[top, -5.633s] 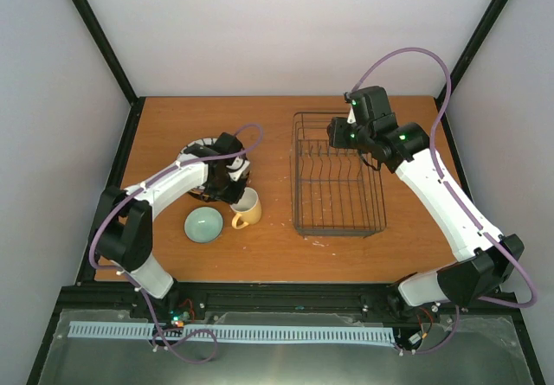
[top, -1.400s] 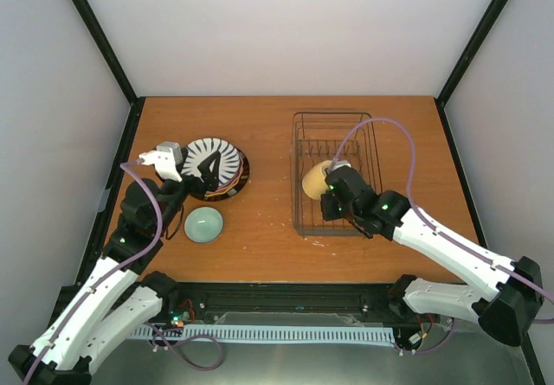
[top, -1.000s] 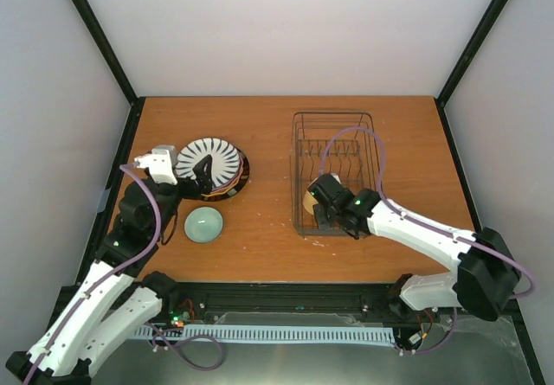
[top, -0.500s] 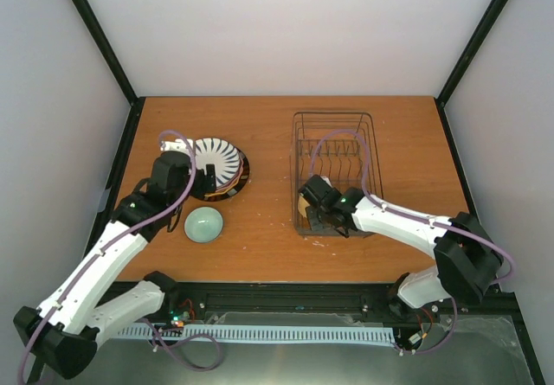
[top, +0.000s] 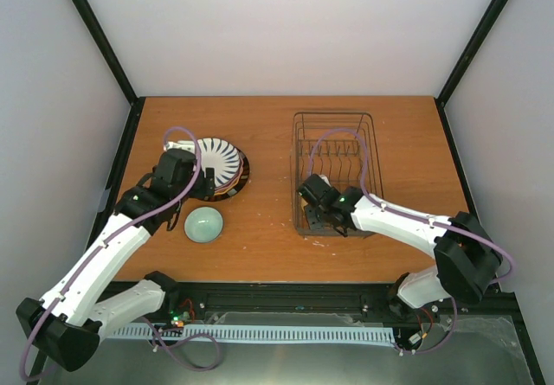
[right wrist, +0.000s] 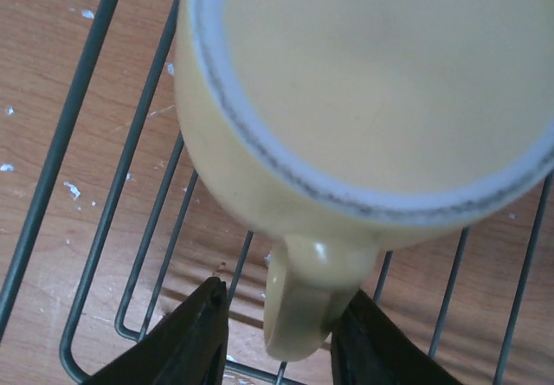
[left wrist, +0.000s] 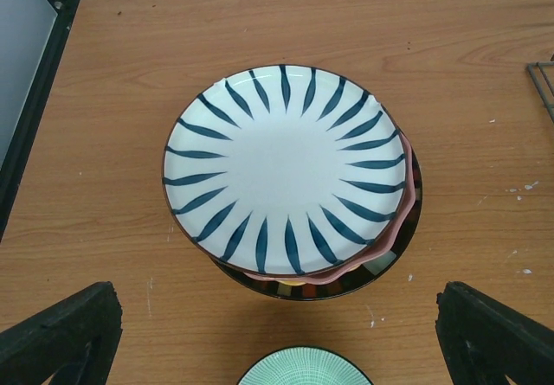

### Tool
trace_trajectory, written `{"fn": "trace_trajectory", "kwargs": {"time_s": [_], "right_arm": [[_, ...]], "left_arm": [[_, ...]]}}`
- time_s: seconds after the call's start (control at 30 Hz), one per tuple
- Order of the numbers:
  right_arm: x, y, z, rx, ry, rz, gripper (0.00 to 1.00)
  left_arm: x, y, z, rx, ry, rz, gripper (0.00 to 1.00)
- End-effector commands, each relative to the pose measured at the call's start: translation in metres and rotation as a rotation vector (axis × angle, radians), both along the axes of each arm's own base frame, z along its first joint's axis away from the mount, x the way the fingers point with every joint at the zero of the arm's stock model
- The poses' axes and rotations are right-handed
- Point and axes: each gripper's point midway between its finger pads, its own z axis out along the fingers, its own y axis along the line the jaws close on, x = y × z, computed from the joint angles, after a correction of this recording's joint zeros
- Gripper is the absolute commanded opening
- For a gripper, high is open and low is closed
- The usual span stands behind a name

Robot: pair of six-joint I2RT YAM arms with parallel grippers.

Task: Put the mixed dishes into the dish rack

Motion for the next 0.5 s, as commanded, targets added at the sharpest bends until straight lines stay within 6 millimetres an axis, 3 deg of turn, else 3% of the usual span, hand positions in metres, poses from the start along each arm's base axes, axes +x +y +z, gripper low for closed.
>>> {"fn": "trace_trajectory", "kwargs": {"time_s": [0.0,0.13,0.33,0.4,0.47], "right_arm": [[0.002,0.003,0.014,0.004,-0.026,-0.007,0.35],[0.003,-0.01,0.046,0.01,-0.091,-0.065,0.39],[-0.004,-0.037,0.137,0.136,-0.266,-0.136,0.48],[-0.01,-0.033,0.165,0.245,-0.303,-0.108,0.53],[-0.015,-0.012,0.185,0.375,-0.308,-0.03,0.62]], "left_arm": [[0.001,0.002,0.018,0.007,-0.032,0.006,1.0],[0.001,0.003,0.023,-0.007,-0.053,0.009,1.0],[-0.001,0.004,0.034,-0.041,-0.109,0.015,1.0],[-0.001,0.005,0.039,-0.062,-0.137,0.023,1.0],[-0.002,0.003,0.043,-0.093,-0.169,0.02,1.0]]}}
